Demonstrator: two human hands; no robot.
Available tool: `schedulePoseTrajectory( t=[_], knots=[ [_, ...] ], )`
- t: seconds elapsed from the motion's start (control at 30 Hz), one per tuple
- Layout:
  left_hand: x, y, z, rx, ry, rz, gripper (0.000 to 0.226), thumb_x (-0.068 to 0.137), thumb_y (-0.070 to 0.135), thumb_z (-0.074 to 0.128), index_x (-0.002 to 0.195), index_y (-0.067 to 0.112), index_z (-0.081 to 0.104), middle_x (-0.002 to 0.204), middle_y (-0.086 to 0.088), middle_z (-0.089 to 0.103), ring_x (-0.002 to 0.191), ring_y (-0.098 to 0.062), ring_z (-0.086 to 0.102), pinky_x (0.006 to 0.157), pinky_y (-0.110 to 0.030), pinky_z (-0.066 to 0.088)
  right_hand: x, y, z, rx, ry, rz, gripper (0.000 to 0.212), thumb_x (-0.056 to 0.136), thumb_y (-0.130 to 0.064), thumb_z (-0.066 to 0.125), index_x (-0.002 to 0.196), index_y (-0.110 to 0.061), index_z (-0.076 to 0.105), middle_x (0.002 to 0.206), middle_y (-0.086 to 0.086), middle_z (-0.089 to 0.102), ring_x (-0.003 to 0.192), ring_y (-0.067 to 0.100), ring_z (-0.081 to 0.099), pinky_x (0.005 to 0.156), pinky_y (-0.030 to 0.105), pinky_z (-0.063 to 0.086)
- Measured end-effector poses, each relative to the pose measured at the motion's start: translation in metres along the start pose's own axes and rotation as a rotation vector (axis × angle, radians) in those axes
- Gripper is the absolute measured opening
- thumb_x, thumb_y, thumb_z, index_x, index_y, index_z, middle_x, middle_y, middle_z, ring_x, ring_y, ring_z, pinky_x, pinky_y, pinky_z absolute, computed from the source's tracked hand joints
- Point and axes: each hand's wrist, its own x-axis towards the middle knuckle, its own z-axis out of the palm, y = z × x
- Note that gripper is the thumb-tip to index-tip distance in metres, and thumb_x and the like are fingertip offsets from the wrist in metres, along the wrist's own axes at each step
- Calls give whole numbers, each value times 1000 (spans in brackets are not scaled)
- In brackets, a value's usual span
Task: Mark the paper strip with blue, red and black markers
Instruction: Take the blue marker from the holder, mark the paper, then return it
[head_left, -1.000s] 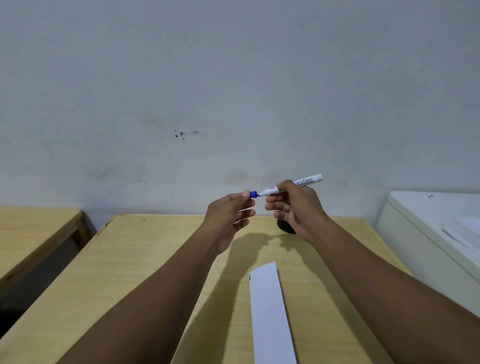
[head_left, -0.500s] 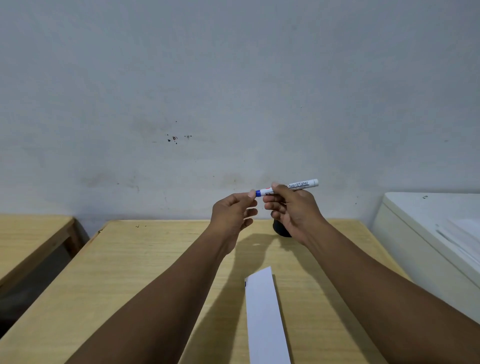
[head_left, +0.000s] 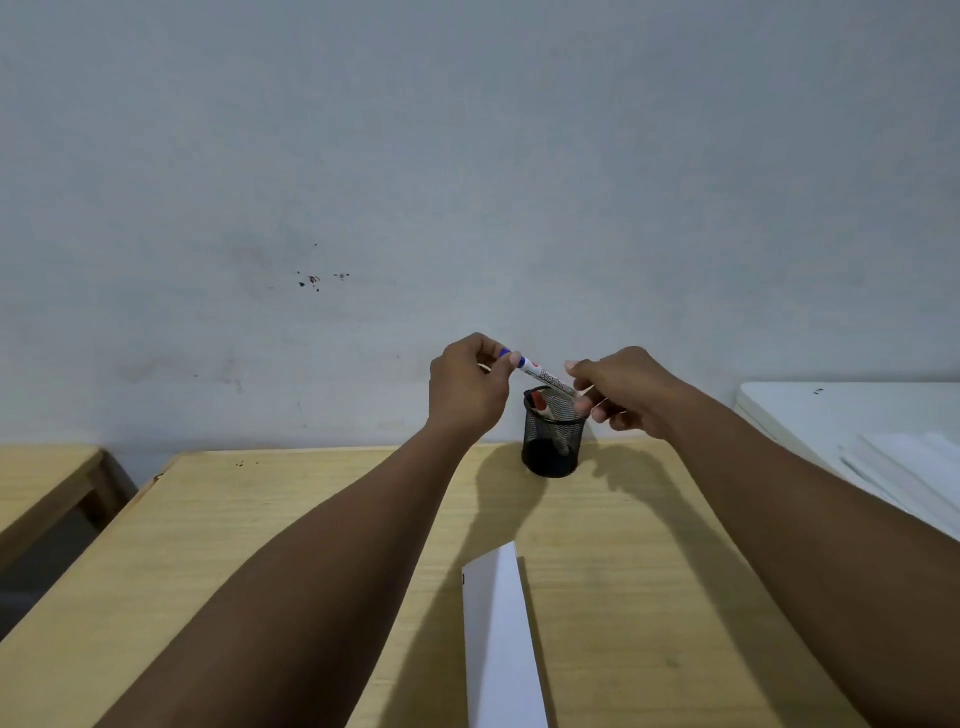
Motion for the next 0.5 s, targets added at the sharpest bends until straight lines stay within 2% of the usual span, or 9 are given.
schedulePoseTrajectory(
  t=[0.2,0.33,0.4,0.5],
  knots=[
    [8,-7,27,284,-124,143,14,92,36,68,92,23,73,77,18,64,90,-13,65,73,-34,52,18,21,-14,-73,22,-32,24,96,-26,65,99,-3,69,70,10,71,44,17,55,45,23,35],
    [11,-19,40,487,-287,242,19,88,40,71,103,29,76,111,3,65,112,-20,54,83,-37,49,32,37,-14,-85,9,-41,21,96,-27,65,93,-6,69,75,10,73,47,17,58,46,24,36],
    [14,-24,43,550,-383,279,29,84,35,72,113,29,76,118,-2,64,115,-26,54,89,-44,51,37,43,-12,-82,3,-43,21,96,-27,65,94,-6,69,76,10,74,47,17,59,46,23,36],
    [18,-29,41,632,-427,323,30,84,26,69,113,25,77,113,-3,67,108,-30,58,87,-47,53,41,50,-8,-70,-11,-54,21,96,-27,64,94,-6,69,75,9,75,48,16,60,46,23,37]
  ],
)
